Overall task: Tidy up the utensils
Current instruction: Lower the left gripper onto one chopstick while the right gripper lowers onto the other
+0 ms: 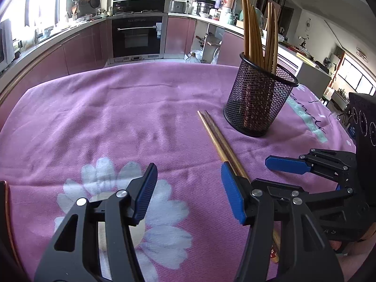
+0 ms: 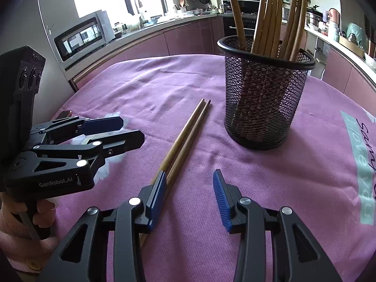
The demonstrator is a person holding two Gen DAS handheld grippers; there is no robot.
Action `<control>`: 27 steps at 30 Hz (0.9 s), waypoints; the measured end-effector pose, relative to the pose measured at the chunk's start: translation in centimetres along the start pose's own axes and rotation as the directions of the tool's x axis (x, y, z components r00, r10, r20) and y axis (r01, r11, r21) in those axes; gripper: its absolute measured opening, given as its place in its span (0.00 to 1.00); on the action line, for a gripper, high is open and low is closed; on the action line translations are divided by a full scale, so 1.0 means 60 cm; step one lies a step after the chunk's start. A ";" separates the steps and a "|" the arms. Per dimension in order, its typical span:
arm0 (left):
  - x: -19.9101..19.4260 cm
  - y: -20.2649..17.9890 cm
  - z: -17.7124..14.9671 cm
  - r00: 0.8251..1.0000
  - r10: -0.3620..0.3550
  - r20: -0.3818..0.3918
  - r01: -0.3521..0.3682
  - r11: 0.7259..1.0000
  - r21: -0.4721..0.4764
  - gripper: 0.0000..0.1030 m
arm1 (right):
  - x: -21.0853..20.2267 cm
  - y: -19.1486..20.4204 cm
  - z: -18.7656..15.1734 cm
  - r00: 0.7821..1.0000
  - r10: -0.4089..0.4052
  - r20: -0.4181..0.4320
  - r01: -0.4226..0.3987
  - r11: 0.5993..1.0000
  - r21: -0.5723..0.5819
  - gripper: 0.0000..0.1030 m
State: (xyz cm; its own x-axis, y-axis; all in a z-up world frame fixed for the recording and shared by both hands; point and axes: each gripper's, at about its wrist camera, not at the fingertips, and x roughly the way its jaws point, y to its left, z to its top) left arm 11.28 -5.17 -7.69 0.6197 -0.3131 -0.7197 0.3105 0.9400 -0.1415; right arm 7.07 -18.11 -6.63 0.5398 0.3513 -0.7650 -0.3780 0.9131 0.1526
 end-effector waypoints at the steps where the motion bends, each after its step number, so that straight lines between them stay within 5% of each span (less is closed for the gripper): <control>1: 0.001 -0.001 0.000 1.000 0.000 -0.001 0.000 1.000 0.000 0.54 | 0.000 0.000 0.001 1.000 -0.002 -0.001 0.002 1.000 -0.001 0.38; 10: 0.001 -0.003 0.000 1.000 -0.001 -0.004 0.001 1.000 0.006 0.54 | 0.003 -0.002 0.008 0.999 -0.039 -0.001 0.039 0.999 -0.017 0.35; 12: 0.002 -0.005 0.000 1.000 -0.002 -0.004 0.002 1.000 0.010 0.54 | 0.004 -0.005 0.009 0.998 -0.055 -0.013 0.055 0.998 -0.017 0.28; 20: 0.006 -0.003 0.000 1.000 0.000 -0.006 0.000 1.000 0.003 0.54 | -0.004 -0.005 0.011 1.000 0.020 0.013 -0.020 1.000 0.007 0.28; 27: 0.005 -0.002 -0.002 1.000 -0.006 -0.008 0.006 1.000 0.007 0.54 | 0.012 0.006 0.009 1.000 0.008 -0.010 -0.008 1.000 -0.014 0.28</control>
State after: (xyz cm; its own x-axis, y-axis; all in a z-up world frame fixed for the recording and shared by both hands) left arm 11.33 -5.38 -7.99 0.6118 -0.3173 -0.7246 0.3191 0.9372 -0.1409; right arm 7.76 -17.39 -6.79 0.5297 0.3563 -0.7697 -0.3929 0.9073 0.1496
